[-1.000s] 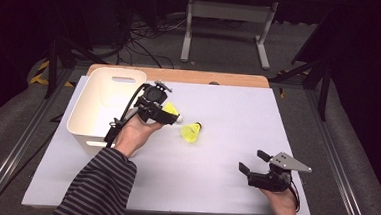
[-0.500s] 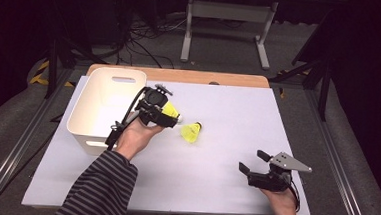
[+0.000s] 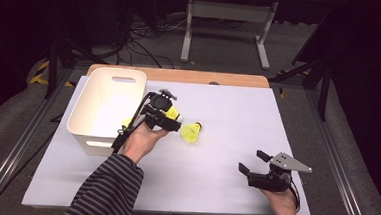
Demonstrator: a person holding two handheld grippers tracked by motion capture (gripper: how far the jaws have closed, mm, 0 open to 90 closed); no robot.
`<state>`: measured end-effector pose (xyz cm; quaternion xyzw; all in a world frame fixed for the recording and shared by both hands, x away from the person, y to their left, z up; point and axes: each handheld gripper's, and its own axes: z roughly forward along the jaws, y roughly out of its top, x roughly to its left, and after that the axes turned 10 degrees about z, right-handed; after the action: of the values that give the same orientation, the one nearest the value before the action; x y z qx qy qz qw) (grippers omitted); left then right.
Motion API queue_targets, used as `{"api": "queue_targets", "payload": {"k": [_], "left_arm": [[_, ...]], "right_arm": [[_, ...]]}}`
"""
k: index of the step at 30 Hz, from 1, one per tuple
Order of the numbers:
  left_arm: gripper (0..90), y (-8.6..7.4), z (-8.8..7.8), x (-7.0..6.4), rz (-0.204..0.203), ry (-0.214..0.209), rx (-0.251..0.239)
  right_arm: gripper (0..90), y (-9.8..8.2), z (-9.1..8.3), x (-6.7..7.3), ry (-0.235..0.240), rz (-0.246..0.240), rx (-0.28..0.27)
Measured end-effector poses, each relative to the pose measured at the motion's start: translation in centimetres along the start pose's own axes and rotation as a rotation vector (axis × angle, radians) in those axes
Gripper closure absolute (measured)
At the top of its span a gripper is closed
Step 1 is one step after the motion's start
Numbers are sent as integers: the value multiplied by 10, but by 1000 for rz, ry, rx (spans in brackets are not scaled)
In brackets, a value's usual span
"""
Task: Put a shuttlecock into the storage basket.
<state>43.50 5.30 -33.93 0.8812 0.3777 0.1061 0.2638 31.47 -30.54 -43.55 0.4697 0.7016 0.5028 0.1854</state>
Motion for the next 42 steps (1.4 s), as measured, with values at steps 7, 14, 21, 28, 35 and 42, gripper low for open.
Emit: {"api": "queue_targets", "payload": {"k": [7, 14, 21, 28, 35, 42], "left_arm": [[337, 3, 11, 0, -11, -8, 15], [342, 3, 24, -2, -8, -14, 37], [354, 1, 36, -1, -14, -30, 52], [364, 0, 47, -1, -8, -40, 75], [385, -2, 59, 1, -14, -48, 97], [406, -2, 70, 2, -18, -59, 111]], "right_arm": [[148, 0, -1, 0, 3, -1, -3], [148, 0, -1, 1, 3, -1, -1], [148, 0, 0, 1, 3, -3, 1], [148, 0, 0, 1, 4, -8, 3], [148, 0, 0, 1, 3, -6, 5], [148, 0, 0, 1, 3, -5, 7]]}}
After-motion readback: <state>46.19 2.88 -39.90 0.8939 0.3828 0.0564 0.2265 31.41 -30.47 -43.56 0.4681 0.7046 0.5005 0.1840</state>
